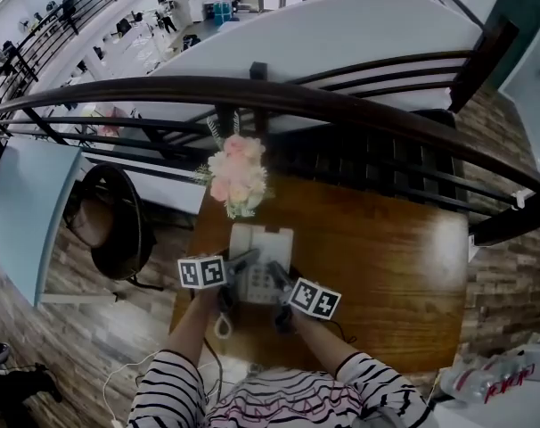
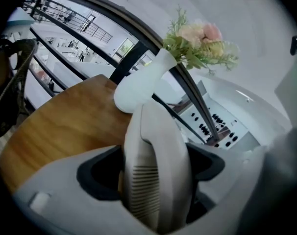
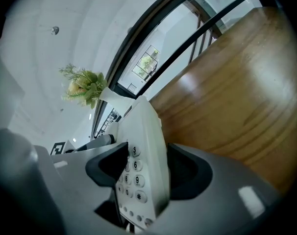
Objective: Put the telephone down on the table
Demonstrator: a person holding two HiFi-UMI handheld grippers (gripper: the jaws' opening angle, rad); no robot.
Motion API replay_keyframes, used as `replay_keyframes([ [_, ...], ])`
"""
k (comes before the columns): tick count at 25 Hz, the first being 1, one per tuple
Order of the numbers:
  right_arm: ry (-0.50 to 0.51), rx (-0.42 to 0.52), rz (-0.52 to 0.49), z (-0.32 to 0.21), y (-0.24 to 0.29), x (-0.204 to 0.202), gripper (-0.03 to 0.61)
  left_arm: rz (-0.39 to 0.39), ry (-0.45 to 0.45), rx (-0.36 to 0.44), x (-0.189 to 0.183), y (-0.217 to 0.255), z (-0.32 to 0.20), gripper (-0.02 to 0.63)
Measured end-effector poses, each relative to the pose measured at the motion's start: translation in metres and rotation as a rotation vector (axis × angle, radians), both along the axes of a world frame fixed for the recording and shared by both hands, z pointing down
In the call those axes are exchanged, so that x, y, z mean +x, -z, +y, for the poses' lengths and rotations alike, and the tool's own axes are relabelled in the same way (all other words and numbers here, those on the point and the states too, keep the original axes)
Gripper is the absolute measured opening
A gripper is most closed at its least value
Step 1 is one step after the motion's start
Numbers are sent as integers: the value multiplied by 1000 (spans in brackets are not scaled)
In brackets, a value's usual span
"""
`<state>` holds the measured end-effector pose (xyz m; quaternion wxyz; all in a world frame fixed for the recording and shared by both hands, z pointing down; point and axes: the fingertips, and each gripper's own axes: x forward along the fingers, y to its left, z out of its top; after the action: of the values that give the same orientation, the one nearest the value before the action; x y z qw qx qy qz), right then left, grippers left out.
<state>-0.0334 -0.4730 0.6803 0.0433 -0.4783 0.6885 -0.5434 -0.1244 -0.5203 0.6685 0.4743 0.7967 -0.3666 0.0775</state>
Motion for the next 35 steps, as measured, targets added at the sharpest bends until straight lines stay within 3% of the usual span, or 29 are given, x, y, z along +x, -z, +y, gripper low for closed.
replay_keyframes([
  [17, 3, -59, 26, -21, -24, 3, 255, -40, 5, -38, 5, -26, -20, 405],
  [29, 28, -62, 53, -21, -34, 4, 278, -109, -27, -19, 12, -36, -21, 403],
  [35, 56, -60, 76, -19, -32, 0, 303, -95, -6, 18, 8, -33, -21, 402],
])
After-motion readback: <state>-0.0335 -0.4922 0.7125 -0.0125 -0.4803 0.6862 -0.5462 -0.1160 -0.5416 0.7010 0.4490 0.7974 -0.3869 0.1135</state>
